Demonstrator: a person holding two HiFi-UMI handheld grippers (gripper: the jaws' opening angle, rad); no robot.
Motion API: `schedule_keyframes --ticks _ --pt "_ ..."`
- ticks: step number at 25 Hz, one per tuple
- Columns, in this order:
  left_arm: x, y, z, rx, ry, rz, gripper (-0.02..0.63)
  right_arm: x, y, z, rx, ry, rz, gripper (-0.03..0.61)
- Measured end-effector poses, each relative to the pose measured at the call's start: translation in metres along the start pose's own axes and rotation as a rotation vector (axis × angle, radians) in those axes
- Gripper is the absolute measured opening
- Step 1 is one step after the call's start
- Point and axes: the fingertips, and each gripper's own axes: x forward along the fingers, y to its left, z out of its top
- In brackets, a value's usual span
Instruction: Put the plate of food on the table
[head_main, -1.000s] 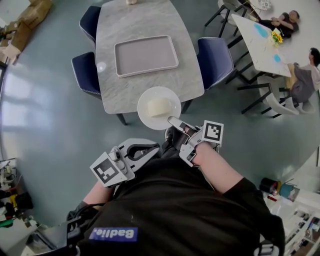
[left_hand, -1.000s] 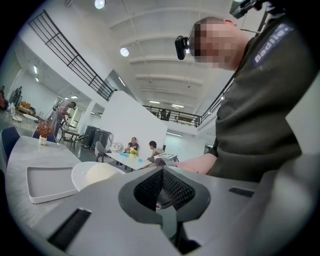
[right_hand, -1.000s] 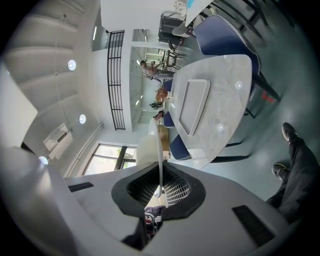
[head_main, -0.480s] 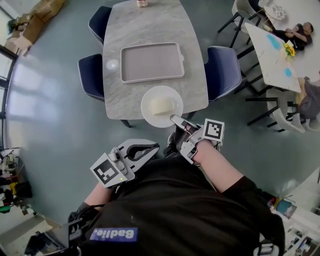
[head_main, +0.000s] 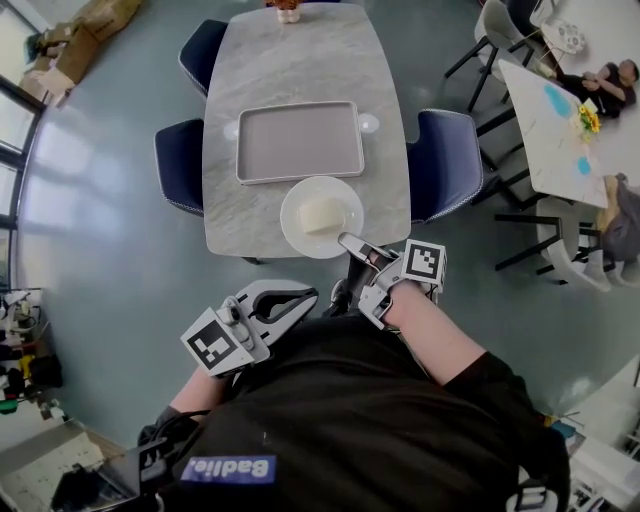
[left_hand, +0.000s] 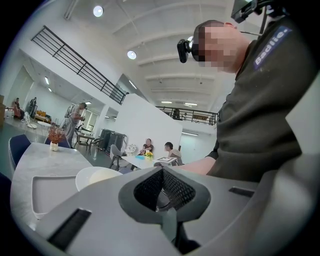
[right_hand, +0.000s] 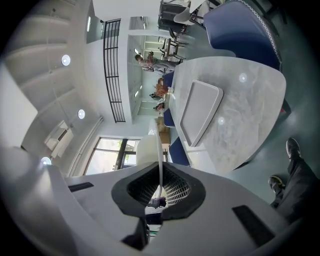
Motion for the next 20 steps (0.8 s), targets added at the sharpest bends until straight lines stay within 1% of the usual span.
schedule_keyframes --ticks 6,13,20 --pt "0.028 0.014 0.003 -0.003 0.007 0.034 0.006 0.005 -0.003 0.031 0.004 0.039 0.000 0.018" --pt "0.038 0.023 -0.001 -0.026 0.009 0.067 0.006 0.017 -0.010 0.049 0.002 0.066 -0.009 0.018" --pt "0.032 0.035 -0.002 -0.041 0.018 0.083 0.006 0.036 -0.014 0.061 0.012 0.058 -0.023 0.018"
